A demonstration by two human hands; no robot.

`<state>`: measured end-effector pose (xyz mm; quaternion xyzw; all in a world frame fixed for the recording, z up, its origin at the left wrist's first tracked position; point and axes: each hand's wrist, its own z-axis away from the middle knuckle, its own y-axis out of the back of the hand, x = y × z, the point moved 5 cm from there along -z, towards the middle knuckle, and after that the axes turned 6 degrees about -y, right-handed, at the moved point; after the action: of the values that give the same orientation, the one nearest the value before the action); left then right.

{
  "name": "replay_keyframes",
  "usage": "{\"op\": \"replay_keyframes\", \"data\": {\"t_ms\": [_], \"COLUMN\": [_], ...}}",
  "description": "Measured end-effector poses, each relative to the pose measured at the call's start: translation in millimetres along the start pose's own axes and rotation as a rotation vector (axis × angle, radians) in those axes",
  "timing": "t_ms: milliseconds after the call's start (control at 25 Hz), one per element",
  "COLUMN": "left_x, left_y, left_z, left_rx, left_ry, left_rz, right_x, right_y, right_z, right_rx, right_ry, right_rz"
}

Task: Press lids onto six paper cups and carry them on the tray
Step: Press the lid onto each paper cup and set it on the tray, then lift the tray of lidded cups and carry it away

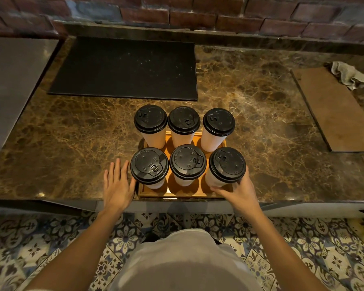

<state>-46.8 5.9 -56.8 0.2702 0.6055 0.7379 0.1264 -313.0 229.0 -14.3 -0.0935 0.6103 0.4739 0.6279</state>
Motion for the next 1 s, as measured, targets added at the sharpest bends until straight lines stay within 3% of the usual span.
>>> {"op": "replay_keyframes", "data": {"t_ms": [80,200,320,560,720,1000], "left_x": [0.8,3.7,17.0,29.9,33.7,30.5], "left_y": [1.7,3.8,-6.0,-10.8,-10.5,-13.1], "left_z": [-1.7,9.0,33.3,39.1,42.7,65.1], "left_rx": [-0.004,0.075,0.119,0.151,0.172,0.157], "left_ry": [-0.019,-0.011,0.045,0.186,0.221,0.274], "left_rz": [0.068,0.312,0.400,0.444,0.446,0.456], "right_x": [15.9,39.6,53.2,47.8,43.3,44.5], "right_y": [12.6,30.1,18.4,-12.1,-24.2,-18.9], "right_z": [5.9,22.4,32.6,21.2,23.2,50.9], "right_rx": [0.007,0.225,0.207,0.117,0.180,0.191], "right_ry": [-0.073,-0.276,-0.441,-0.534,-0.507,-0.511], "right_rz": [0.071,0.159,0.133,-0.025,-0.196,0.016]}}
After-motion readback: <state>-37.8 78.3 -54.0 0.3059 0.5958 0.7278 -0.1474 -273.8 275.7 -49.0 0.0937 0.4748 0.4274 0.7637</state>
